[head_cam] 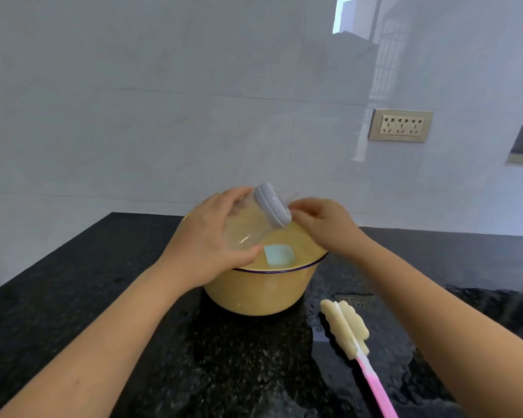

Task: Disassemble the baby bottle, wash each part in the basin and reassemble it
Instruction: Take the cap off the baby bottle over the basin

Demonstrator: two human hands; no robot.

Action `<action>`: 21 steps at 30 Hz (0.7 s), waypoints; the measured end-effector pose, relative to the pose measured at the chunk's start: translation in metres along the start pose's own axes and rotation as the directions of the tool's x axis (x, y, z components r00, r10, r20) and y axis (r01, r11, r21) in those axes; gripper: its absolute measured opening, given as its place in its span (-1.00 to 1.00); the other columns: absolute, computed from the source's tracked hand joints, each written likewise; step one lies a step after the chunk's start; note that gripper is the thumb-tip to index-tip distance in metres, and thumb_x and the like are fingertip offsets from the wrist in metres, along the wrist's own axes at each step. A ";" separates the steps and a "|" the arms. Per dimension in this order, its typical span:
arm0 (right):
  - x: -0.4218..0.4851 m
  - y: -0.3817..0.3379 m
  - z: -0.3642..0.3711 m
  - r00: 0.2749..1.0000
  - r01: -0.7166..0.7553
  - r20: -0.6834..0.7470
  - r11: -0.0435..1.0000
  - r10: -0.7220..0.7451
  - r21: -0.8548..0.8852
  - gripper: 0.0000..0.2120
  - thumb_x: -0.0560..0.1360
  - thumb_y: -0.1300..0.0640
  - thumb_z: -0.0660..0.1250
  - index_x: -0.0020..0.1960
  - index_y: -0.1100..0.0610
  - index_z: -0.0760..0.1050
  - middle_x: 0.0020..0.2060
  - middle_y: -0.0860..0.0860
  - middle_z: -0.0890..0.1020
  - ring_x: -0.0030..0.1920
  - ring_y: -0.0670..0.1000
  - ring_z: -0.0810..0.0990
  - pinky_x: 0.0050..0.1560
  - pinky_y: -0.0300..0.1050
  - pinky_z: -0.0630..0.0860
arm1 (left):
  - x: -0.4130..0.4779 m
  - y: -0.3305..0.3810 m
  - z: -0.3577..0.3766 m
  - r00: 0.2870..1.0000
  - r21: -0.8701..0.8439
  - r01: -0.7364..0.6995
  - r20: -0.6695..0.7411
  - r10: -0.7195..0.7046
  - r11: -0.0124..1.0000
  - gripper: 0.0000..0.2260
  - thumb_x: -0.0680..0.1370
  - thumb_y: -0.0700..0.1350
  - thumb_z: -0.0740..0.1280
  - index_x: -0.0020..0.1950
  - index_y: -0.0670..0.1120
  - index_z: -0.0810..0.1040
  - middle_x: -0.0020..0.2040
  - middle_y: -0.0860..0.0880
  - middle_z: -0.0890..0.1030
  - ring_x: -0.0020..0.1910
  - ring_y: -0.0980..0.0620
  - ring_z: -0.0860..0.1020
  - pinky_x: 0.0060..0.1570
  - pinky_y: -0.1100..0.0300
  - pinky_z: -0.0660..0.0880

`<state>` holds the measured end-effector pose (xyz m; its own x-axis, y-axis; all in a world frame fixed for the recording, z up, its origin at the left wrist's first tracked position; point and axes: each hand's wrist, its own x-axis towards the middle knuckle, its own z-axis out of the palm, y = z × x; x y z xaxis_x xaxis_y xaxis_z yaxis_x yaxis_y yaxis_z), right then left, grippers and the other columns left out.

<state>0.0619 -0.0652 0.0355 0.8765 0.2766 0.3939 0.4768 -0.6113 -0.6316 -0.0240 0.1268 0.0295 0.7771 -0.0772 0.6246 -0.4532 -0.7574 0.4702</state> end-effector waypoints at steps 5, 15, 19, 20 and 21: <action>-0.005 -0.028 -0.006 0.977 -0.198 0.176 0.805 0.118 0.560 -0.61 0.56 -0.19 0.10 -0.10 0.05 0.56 -0.41 -0.06 0.59 -0.39 -0.04 0.58 -0.36 -0.14 0.50 | 0.012 -0.020 0.008 0.997 0.133 -0.071 0.048 0.066 0.989 -0.32 0.32 0.03 0.47 0.39 0.17 0.29 0.18 0.19 0.39 0.17 0.14 0.35 0.14 0.30 0.22; 0.000 -0.015 0.004 0.976 0.073 0.167 0.937 -0.137 0.342 -0.69 0.34 0.08 0.52 0.06 0.03 0.56 -0.10 -0.06 0.62 -0.13 -0.10 0.60 0.00 -0.09 0.55 | 0.021 -0.025 0.009 0.966 -0.063 0.042 0.257 -0.025 0.997 -0.36 0.33 -0.07 0.50 0.23 0.40 0.30 0.07 0.28 0.49 0.05 0.41 0.43 -0.10 0.55 0.33; 0.002 -0.011 -0.005 0.944 0.082 0.265 0.919 -0.196 0.386 -0.30 0.29 0.22 0.55 0.32 -0.09 0.34 0.18 -0.02 0.53 0.07 -0.05 0.60 0.13 -0.12 0.54 | 0.026 -0.028 0.014 0.960 -0.124 0.123 0.266 -0.086 0.985 -0.33 0.30 -0.11 0.53 0.25 0.31 0.29 0.04 0.20 0.48 -0.03 0.32 0.48 -0.17 0.45 0.36; 0.003 -0.010 -0.005 0.942 0.044 0.287 0.916 -0.171 0.399 -0.24 0.28 0.17 0.54 0.36 -0.13 0.27 0.22 -0.02 0.49 0.09 -0.04 0.60 0.14 -0.14 0.53 | 0.028 -0.029 0.015 0.960 -0.119 0.129 0.263 -0.095 0.984 -0.33 0.30 -0.11 0.53 0.26 0.28 0.27 0.04 0.19 0.47 -0.04 0.30 0.48 -0.18 0.43 0.37; 0.004 -0.011 -0.002 0.947 -0.001 0.296 0.917 -0.127 0.399 -0.25 0.28 0.04 0.51 0.38 -0.15 0.26 0.22 -0.03 0.48 0.11 -0.05 0.59 0.16 -0.14 0.51 | 0.029 -0.029 0.017 0.961 -0.107 0.134 0.258 -0.102 0.985 -0.33 0.30 -0.11 0.53 0.26 0.24 0.26 0.04 0.18 0.48 -0.04 0.28 0.48 -0.19 0.43 0.37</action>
<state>0.0605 -0.0593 0.0456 0.7887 0.5592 0.2555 0.4623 -0.2656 -0.8460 0.0196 0.1358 0.0232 0.9056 -0.1641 0.3910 -0.3893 -0.6875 0.6131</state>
